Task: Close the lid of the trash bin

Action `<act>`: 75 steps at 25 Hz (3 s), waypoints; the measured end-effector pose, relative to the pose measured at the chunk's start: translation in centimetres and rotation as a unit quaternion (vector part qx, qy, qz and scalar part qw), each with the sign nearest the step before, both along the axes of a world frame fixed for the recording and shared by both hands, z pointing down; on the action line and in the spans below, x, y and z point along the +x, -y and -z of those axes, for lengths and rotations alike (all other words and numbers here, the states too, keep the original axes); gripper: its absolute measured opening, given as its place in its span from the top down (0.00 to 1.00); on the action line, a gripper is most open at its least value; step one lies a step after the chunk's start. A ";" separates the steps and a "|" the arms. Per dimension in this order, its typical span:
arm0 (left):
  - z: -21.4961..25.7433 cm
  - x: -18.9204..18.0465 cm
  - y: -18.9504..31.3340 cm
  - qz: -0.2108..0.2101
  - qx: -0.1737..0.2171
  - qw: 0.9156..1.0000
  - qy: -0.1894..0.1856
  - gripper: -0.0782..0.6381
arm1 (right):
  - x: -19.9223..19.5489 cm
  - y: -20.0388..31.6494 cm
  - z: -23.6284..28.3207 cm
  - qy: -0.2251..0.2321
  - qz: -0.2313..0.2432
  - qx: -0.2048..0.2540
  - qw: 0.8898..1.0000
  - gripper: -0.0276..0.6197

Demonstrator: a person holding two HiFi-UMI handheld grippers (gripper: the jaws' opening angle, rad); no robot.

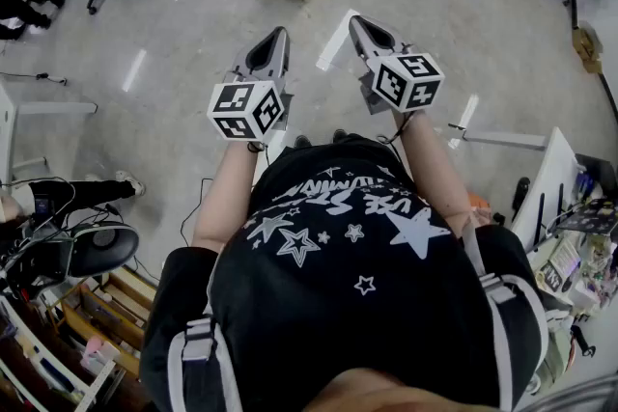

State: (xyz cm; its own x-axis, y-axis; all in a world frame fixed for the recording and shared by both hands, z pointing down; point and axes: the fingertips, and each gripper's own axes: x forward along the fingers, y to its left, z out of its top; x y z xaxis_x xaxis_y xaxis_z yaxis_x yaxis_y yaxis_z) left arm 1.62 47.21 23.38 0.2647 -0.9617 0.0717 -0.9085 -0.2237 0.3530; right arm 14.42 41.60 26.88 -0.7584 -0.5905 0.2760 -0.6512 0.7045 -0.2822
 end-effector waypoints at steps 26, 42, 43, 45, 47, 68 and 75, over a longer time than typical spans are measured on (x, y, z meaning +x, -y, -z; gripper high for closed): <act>0.2 -3.4 1.9 -0.004 0.011 1.000 0.016 0.88 | -3.0 2.5 -1.0 0.006 -0.008 0.006 1.000 0.95; -1.9 -5.0 15.7 0.005 -0.028 0.999 0.023 0.88 | -3.7 17.8 -2.4 0.025 -0.013 -0.020 0.999 0.95; -1.9 -4.8 16.6 0.005 -0.030 0.999 0.024 0.88 | -3.5 18.8 -2.5 0.026 -0.013 -0.023 0.999 0.95; -1.8 -4.4 18.3 0.004 -0.032 0.999 0.026 0.88 | -3.0 20.7 -2.6 0.028 -0.014 -0.029 0.999 0.95; -1.7 -3.9 19.9 0.005 -0.035 0.999 0.027 0.88 | -2.4 22.4 -2.7 0.030 -0.015 -0.033 0.999 0.95; -1.7 -0.9 33.9 0.024 -0.049 0.997 0.047 0.88 | 2.4 37.9 -3.2 0.063 -0.035 -0.053 0.996 0.95; -2.2 -1.3 35.7 0.021 -0.054 0.997 0.049 0.88 | 2.1 39.8 -3.9 0.066 -0.042 -0.061 0.995 0.95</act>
